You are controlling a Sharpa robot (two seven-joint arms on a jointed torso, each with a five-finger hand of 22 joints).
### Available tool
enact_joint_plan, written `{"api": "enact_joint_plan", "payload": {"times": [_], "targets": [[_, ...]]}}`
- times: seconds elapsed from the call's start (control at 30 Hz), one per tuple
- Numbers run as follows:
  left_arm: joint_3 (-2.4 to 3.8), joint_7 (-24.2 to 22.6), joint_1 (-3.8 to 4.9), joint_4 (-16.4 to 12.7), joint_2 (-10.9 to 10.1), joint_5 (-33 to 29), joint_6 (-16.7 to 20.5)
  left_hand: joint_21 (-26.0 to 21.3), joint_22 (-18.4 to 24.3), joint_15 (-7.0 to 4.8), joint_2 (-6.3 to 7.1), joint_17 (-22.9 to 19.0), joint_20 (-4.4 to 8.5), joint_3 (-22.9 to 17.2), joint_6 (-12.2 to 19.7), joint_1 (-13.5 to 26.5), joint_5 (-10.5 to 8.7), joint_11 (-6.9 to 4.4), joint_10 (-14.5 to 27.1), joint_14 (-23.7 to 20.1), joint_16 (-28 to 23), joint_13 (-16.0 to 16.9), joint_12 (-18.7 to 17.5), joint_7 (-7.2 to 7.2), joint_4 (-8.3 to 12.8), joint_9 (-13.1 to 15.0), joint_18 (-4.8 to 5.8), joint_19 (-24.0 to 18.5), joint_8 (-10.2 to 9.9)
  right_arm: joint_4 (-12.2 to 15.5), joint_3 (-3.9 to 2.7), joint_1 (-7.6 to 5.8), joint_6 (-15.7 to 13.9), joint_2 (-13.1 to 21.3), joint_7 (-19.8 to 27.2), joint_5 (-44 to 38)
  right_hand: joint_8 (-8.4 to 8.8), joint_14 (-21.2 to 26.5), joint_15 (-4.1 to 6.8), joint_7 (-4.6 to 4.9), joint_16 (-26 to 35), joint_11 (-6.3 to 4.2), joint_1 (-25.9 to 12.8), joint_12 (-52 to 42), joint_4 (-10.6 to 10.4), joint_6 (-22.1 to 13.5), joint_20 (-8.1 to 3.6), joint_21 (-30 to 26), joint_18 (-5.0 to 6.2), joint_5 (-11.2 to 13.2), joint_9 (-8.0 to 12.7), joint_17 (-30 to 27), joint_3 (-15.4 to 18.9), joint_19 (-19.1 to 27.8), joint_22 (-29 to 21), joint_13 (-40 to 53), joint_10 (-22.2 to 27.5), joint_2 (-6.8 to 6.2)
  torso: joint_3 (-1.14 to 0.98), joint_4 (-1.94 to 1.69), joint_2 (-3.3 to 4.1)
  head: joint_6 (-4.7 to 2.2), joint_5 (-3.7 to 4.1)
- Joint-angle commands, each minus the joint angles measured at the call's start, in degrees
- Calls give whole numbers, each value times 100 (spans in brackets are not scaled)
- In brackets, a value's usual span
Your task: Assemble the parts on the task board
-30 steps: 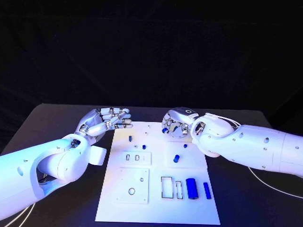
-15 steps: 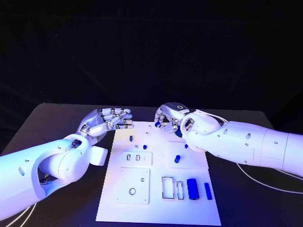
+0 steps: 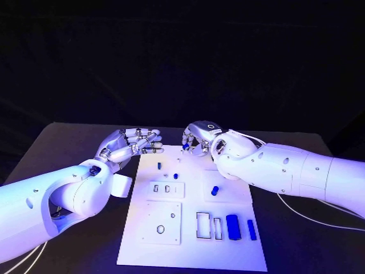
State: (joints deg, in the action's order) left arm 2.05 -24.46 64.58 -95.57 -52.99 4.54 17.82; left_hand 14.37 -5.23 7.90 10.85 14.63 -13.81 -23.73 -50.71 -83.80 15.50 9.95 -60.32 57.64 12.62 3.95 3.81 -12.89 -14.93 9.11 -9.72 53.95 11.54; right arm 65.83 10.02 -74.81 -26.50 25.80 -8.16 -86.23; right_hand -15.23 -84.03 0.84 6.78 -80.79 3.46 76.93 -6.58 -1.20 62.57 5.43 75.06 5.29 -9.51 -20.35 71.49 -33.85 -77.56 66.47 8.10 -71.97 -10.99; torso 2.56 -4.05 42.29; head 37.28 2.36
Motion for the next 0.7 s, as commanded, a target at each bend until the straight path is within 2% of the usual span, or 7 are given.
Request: {"api": "enact_joint_plan", "payload": {"times": [0.03,0.7], "targets": [[7,-22,13,-5,14,-20,-110,-25,8,-5,18,5,-4,-37,18,-12,-27,39,15,-51,-33,-2,-14,-60,4,6,-72,-38,-17,-34,-1,5,121,-42,54,-29,-17,-272,17,29,-26,-13,-29,-26,-8,-17,-37,12,-38,-18,6,7,-24,17,-2,11,-10,49,2,10,-3,-1,-14],[7,-14,31,-2,31,-20,-121,-25,8,-5,18,5,-4,-37,18,-12,-27,39,15,-51,-33,-2,-14,-60,4,6,-72,-38,-17,-222,10,53,401,-237,77,0,-20,-269,12,33,-25,-8,-54,-19,-17,-38,-33,6,-37,-16,-9,-4,-21,25,-8,13,-2,41,3,-2,1,18,-34]]}}
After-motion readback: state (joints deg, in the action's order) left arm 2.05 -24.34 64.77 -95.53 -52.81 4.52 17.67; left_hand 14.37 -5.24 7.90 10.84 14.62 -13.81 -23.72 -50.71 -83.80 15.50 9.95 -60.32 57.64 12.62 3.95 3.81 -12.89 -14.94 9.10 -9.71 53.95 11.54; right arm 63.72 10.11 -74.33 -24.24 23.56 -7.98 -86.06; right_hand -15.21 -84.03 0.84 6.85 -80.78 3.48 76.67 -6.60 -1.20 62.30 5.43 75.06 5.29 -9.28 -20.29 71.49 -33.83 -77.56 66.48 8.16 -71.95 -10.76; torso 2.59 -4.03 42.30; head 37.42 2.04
